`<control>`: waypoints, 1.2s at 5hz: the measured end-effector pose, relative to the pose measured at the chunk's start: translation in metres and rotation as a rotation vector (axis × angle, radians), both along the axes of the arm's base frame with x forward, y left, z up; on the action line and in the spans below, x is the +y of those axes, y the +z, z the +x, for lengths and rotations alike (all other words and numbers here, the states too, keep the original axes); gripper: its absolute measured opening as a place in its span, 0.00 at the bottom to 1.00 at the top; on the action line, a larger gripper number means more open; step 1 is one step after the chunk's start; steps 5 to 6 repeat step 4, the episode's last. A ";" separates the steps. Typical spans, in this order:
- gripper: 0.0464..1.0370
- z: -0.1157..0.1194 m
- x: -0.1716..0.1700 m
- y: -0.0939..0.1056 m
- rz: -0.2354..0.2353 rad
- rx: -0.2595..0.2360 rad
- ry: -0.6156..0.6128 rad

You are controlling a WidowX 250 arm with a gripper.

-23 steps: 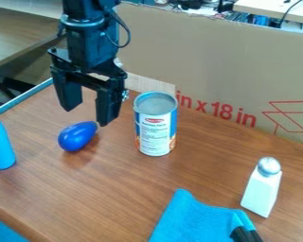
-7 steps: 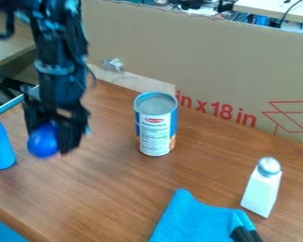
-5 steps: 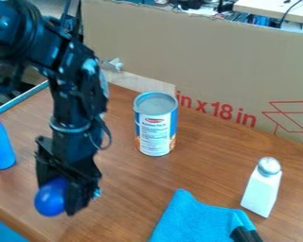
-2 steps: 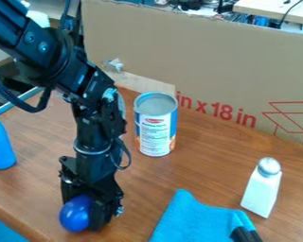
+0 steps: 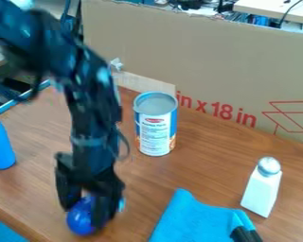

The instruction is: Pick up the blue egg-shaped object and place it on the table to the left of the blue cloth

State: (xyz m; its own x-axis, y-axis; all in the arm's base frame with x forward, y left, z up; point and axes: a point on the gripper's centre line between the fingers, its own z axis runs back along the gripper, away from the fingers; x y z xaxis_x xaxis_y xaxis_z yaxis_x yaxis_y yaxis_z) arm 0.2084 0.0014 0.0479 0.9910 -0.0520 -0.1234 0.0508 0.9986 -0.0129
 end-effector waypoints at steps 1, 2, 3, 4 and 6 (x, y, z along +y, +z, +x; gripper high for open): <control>0.95 0.013 -0.003 0.029 -0.029 -0.043 0.042; 0.96 0.017 0.001 0.052 -0.022 -0.082 0.046; 0.96 0.020 0.036 0.071 0.061 -0.131 0.038; 0.96 0.020 0.076 0.085 0.078 -0.170 0.057; 0.96 0.020 0.076 0.085 0.078 -0.170 0.057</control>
